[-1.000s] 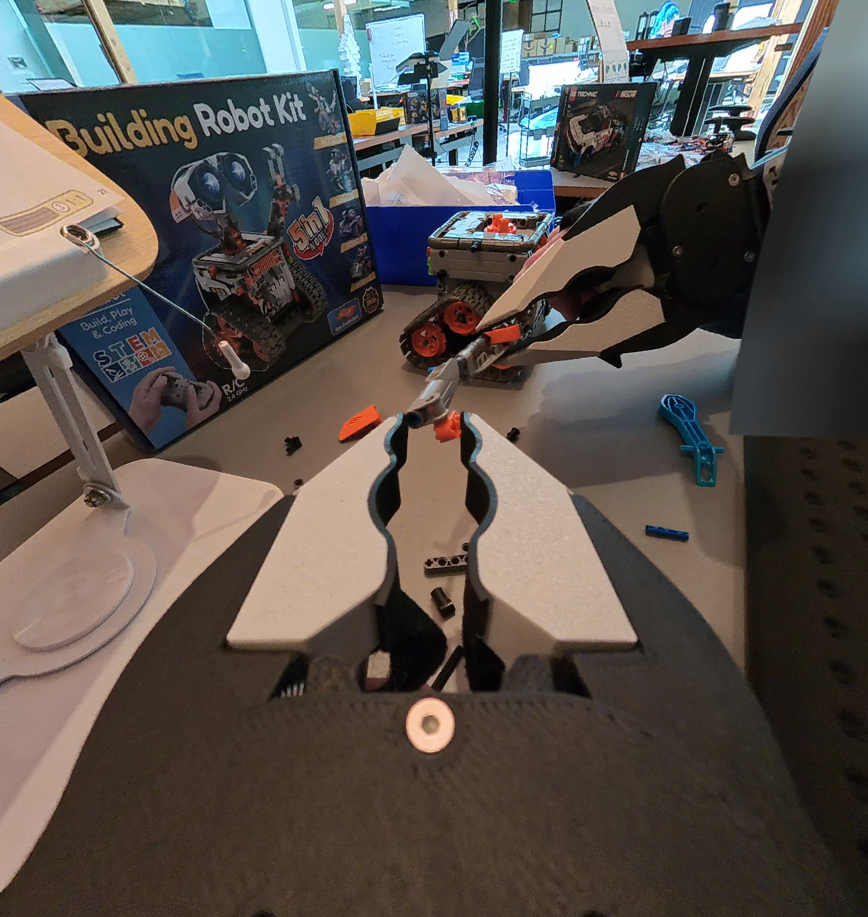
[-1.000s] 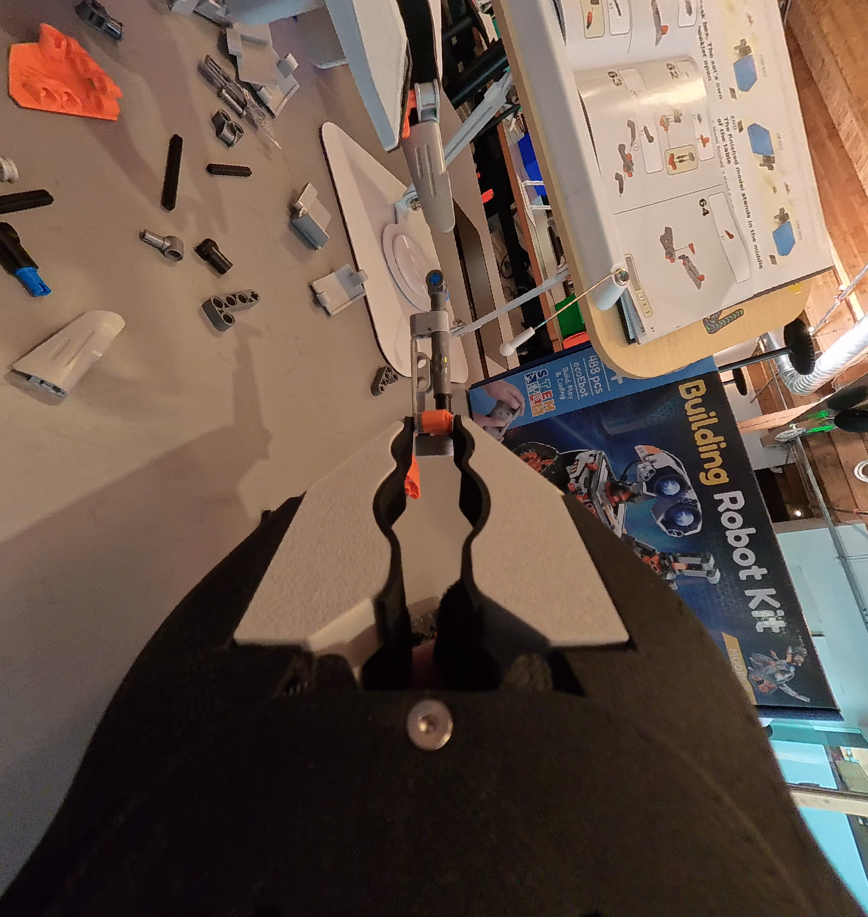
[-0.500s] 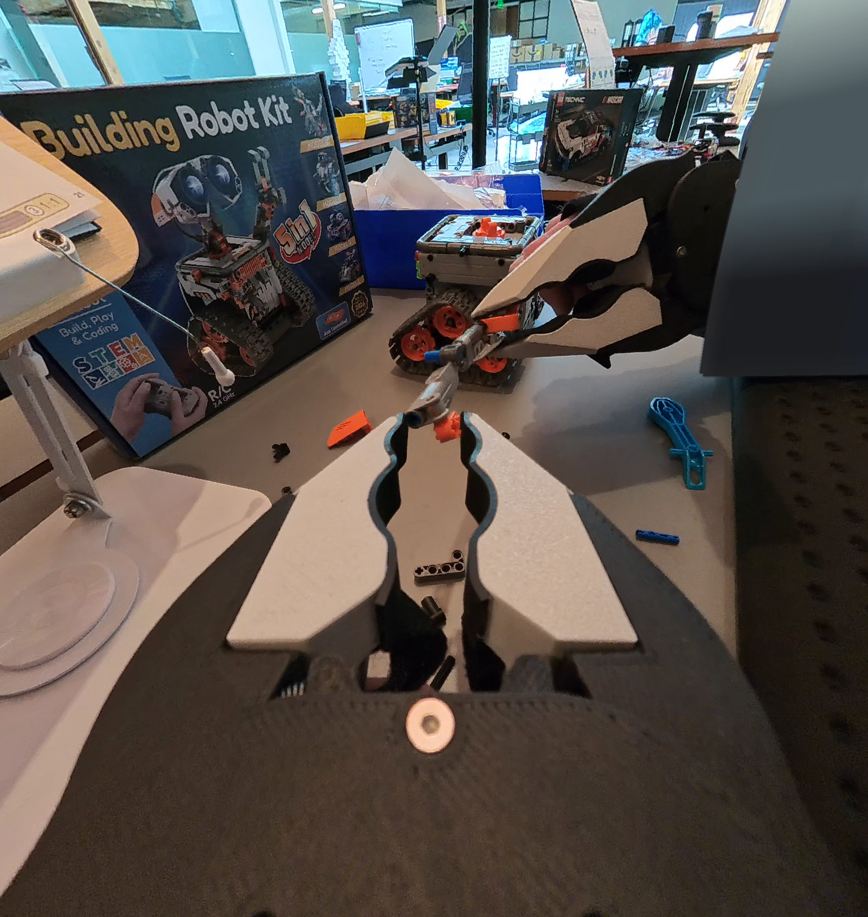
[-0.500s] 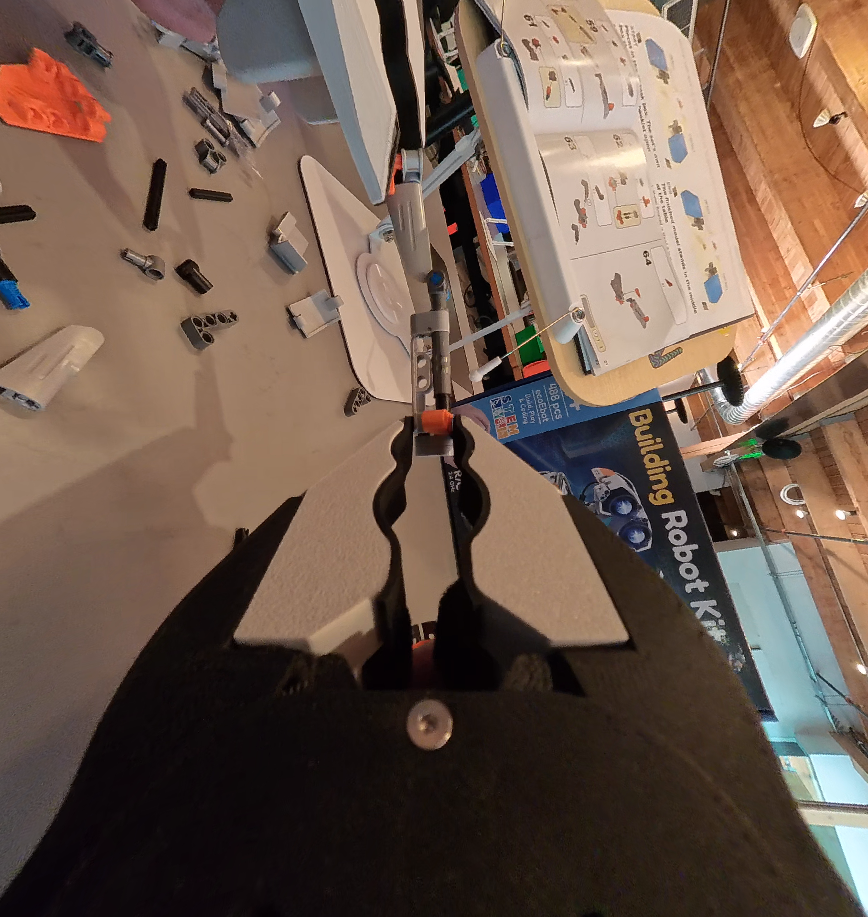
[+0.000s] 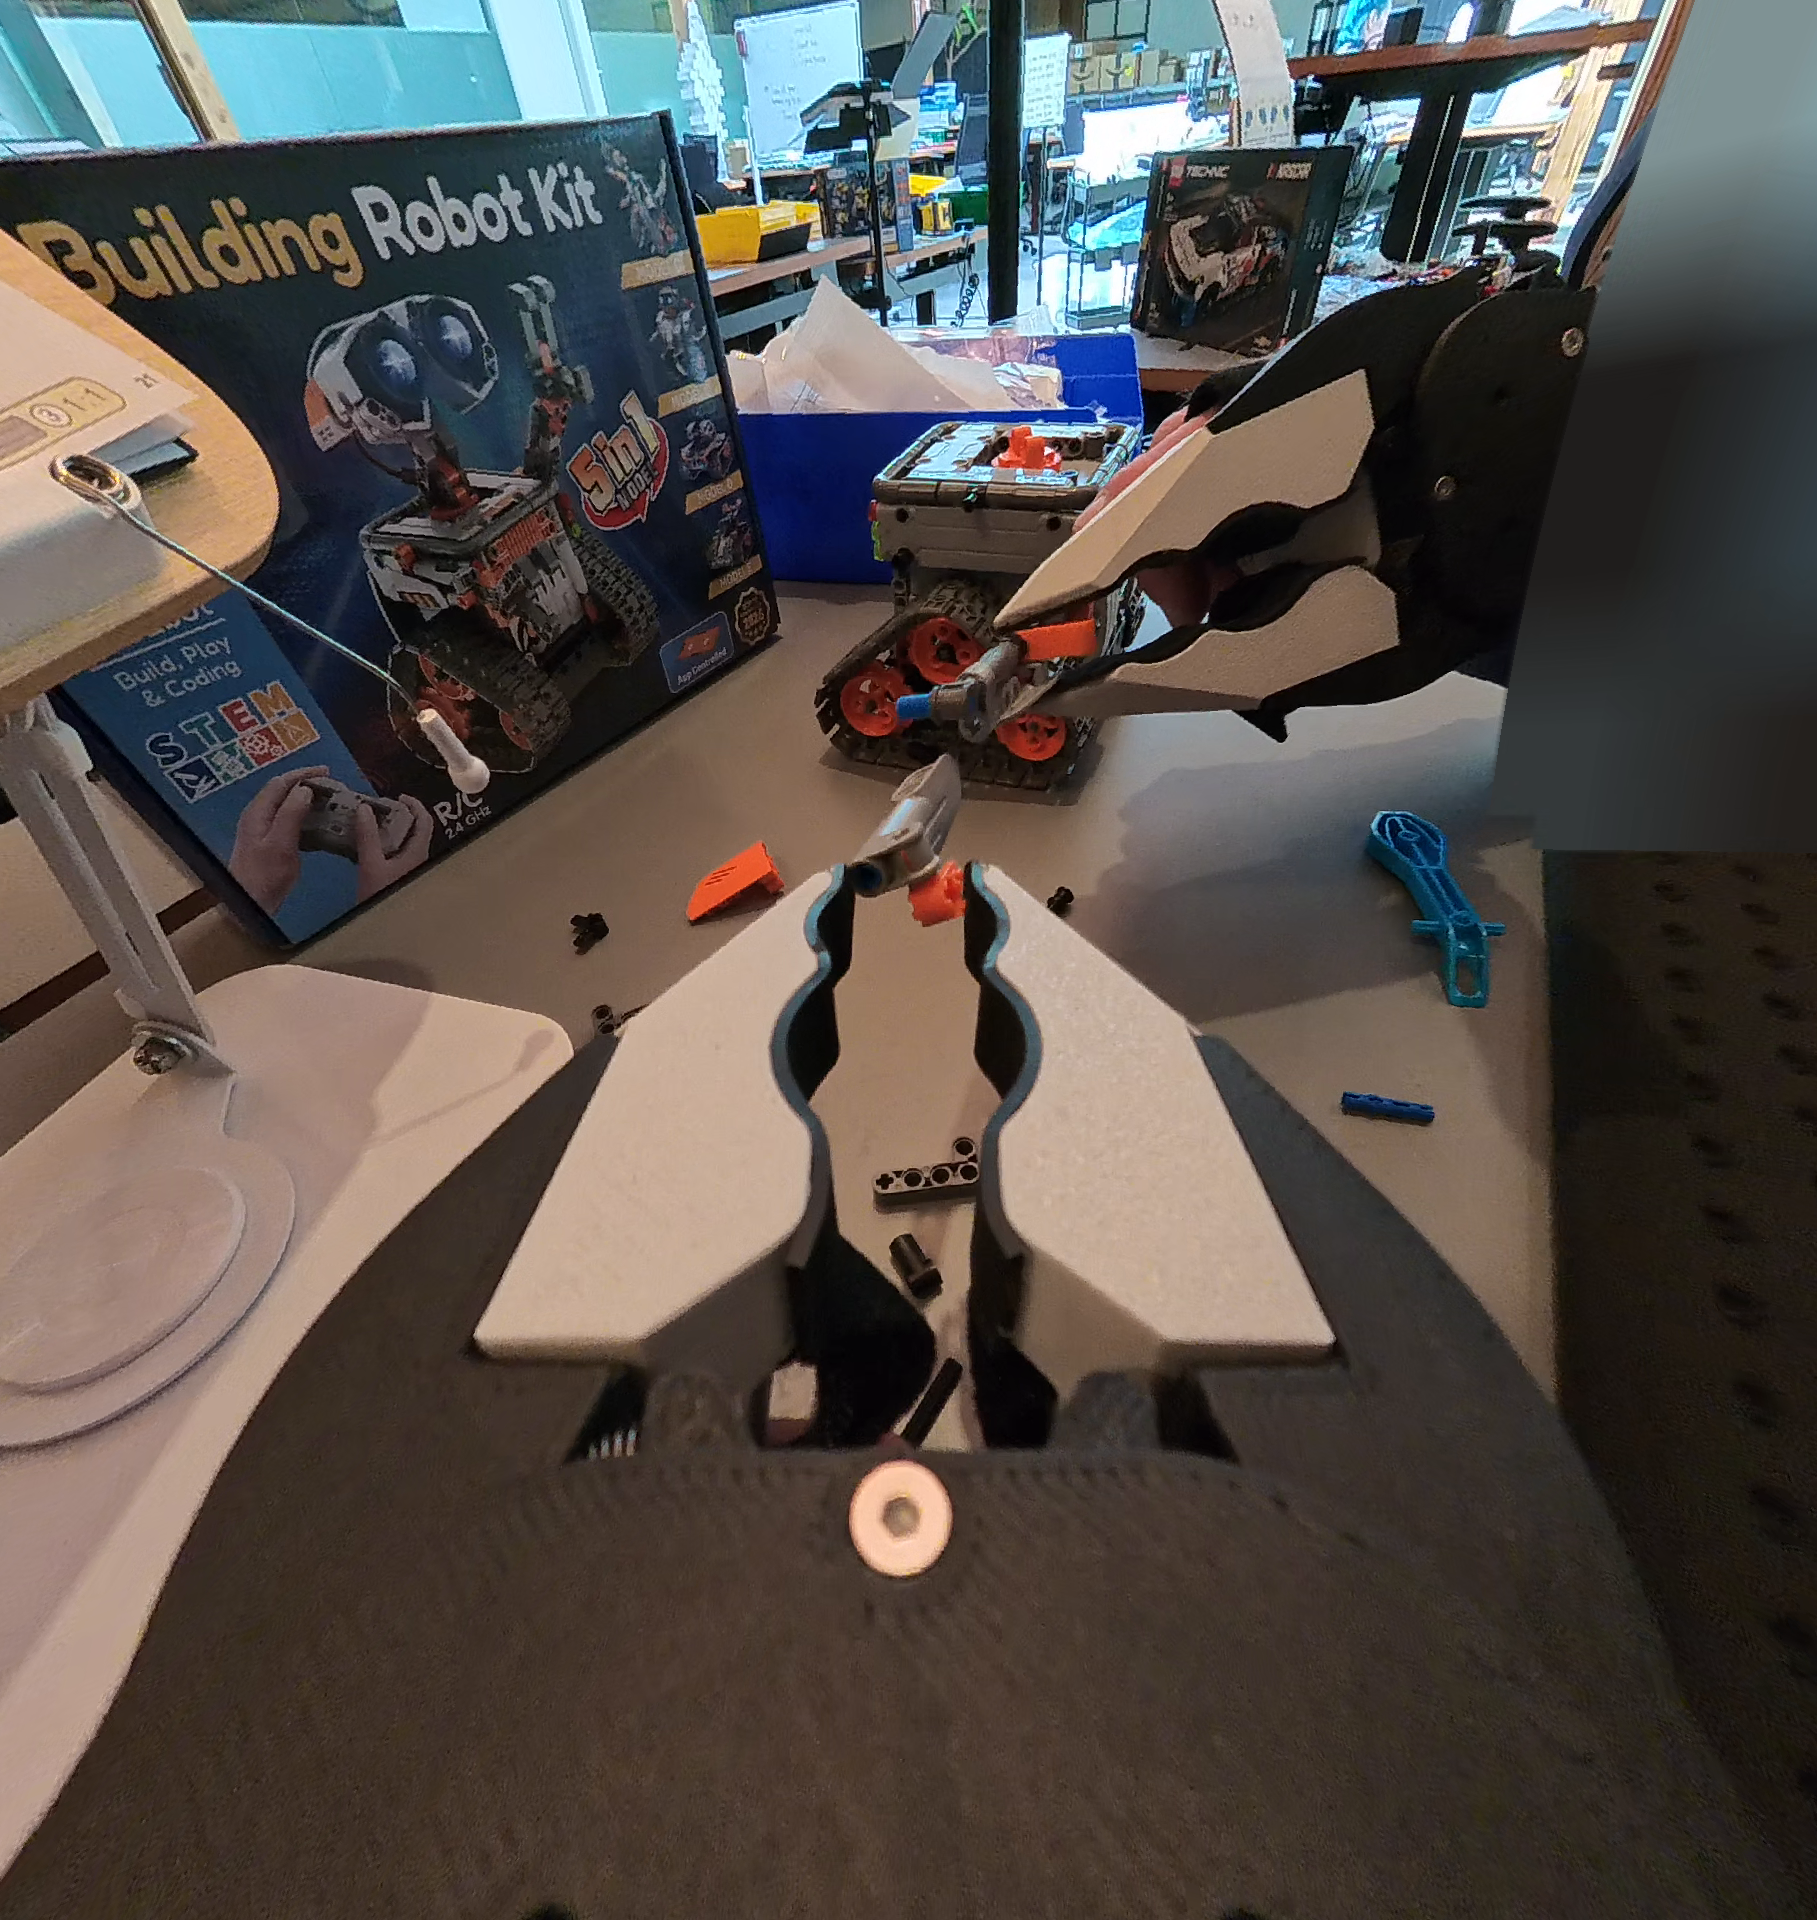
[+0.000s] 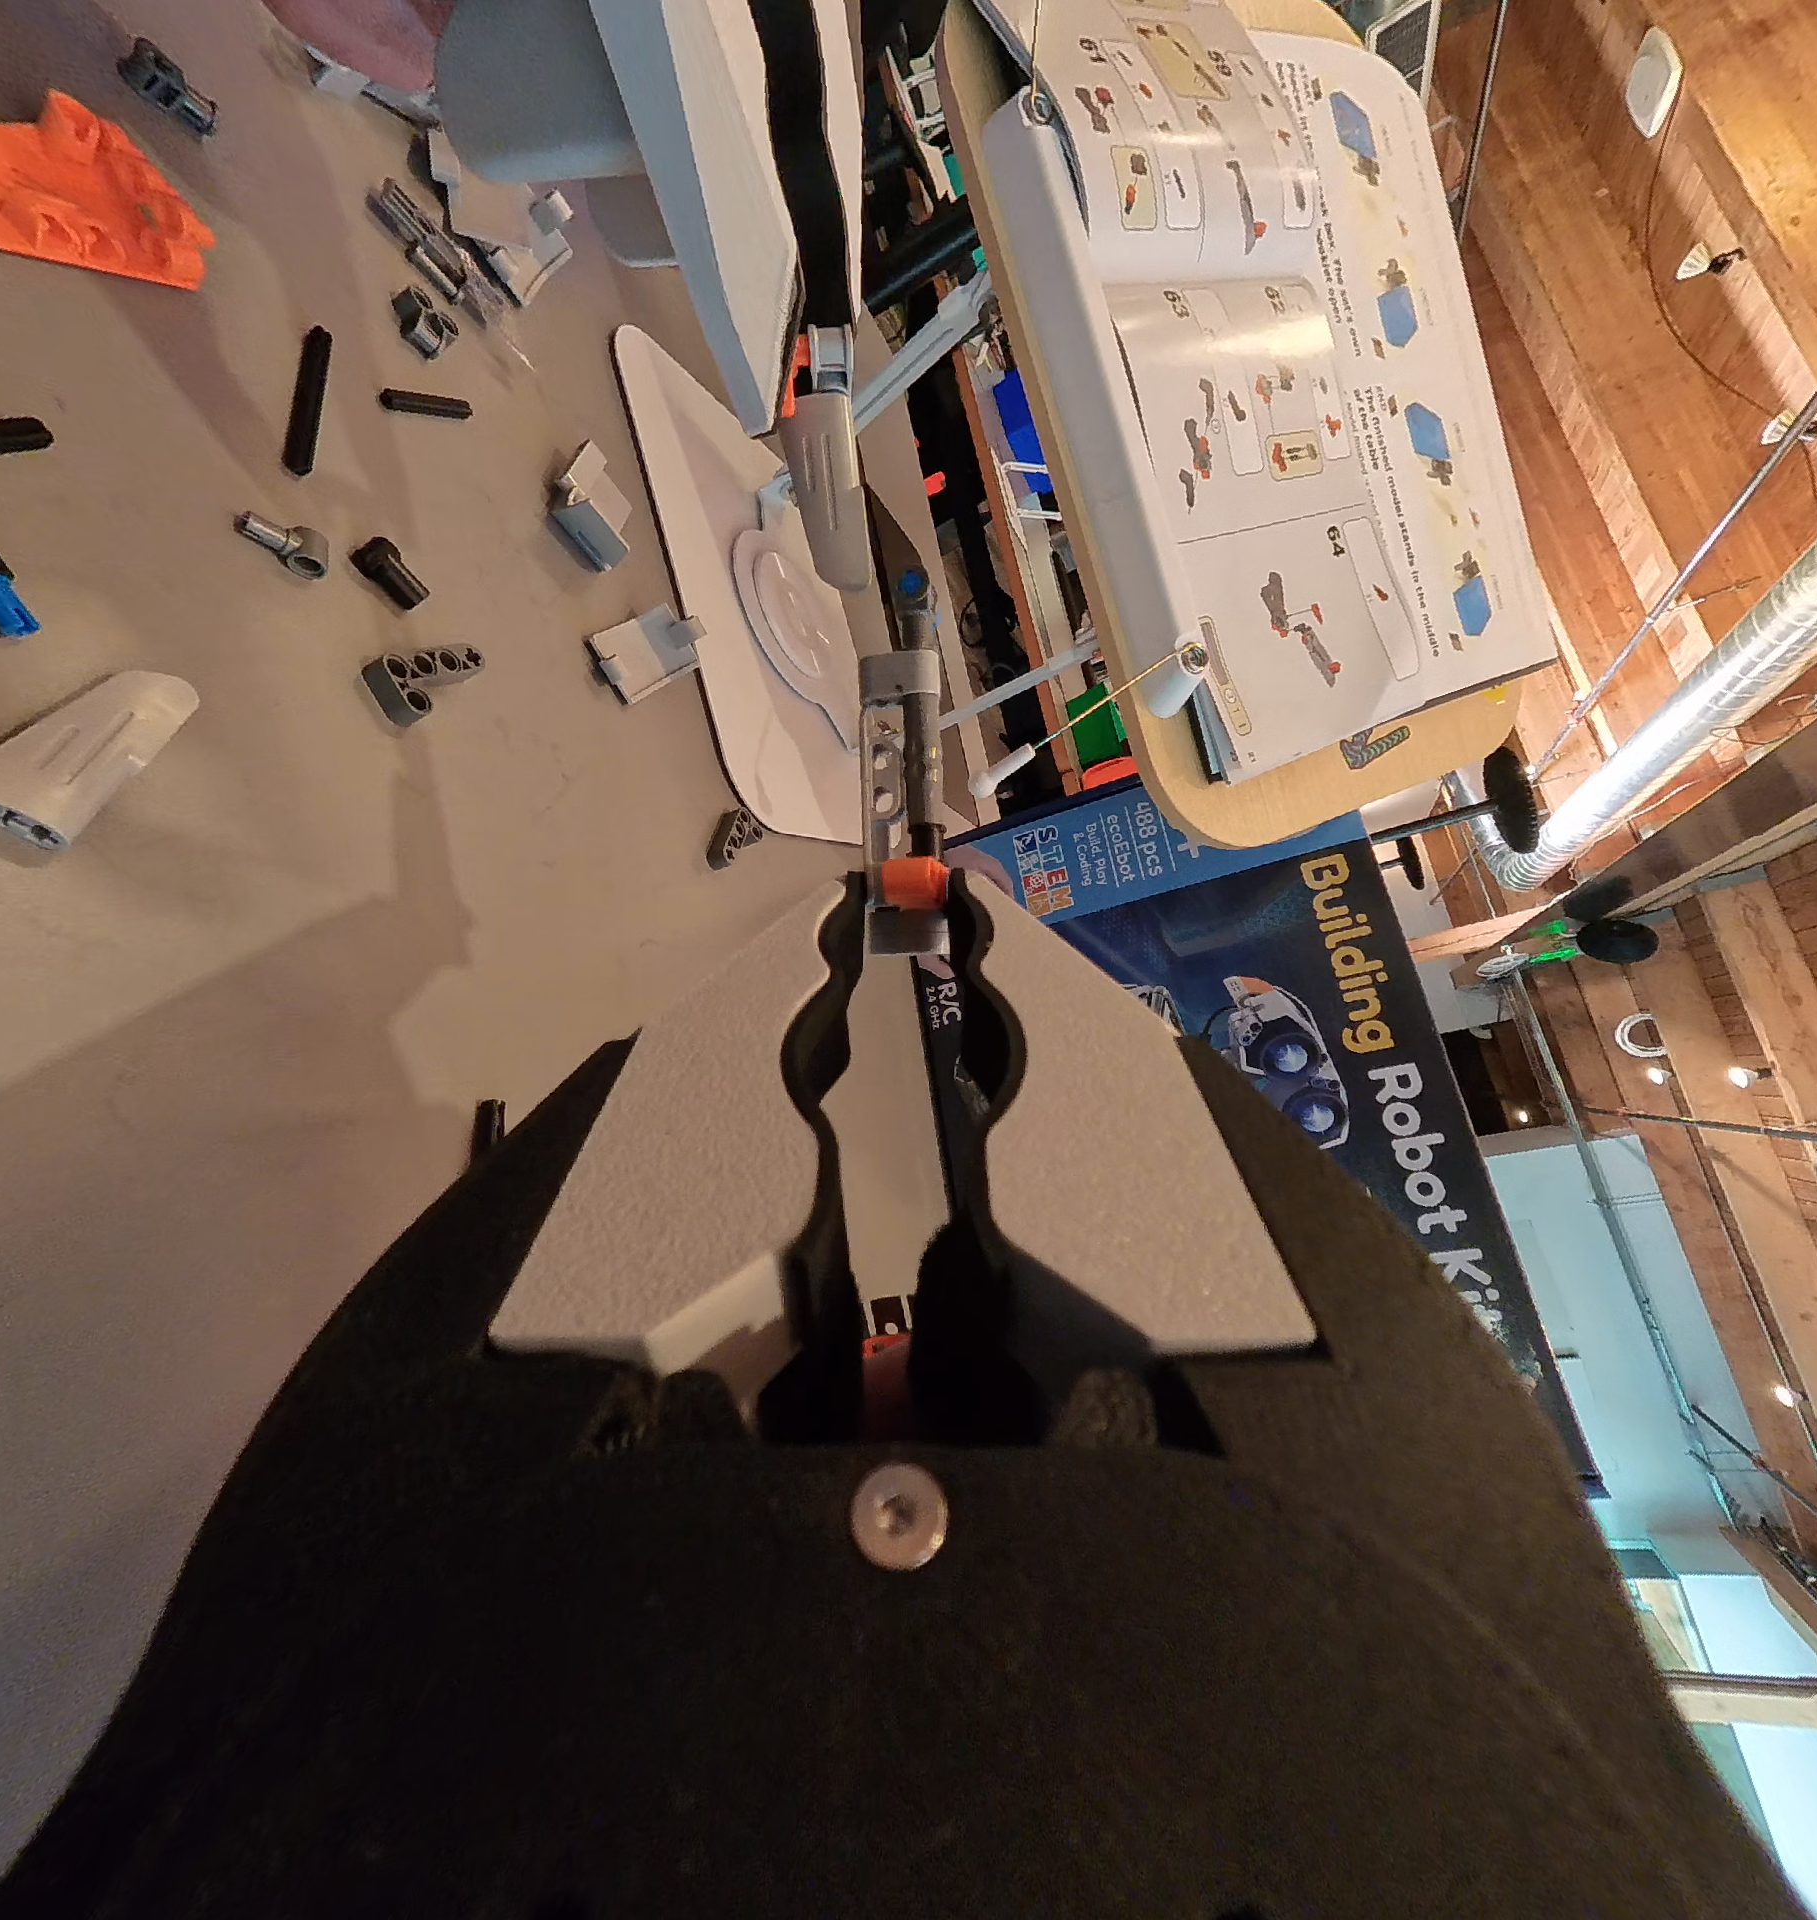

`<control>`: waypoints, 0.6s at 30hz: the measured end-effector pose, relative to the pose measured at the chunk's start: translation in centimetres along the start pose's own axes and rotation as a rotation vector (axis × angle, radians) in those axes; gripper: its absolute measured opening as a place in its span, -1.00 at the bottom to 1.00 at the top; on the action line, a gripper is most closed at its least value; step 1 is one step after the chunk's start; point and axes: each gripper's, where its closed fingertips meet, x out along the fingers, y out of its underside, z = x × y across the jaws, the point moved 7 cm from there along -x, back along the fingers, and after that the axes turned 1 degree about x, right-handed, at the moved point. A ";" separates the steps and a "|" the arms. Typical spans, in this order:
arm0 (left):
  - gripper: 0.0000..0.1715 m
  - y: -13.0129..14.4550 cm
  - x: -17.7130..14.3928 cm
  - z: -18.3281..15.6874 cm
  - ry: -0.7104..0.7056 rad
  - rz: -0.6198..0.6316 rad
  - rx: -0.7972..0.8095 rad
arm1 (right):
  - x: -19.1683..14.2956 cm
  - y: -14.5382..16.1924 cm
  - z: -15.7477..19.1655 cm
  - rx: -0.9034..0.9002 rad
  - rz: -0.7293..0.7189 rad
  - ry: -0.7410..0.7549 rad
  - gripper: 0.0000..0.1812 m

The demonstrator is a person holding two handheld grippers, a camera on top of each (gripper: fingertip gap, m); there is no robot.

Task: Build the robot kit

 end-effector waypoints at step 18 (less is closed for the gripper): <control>-0.77 0.0 -0.1 0.1 -0.006 0.002 0.001 | 0.0 0.2 0.0 0.000 0.006 -0.006 -0.85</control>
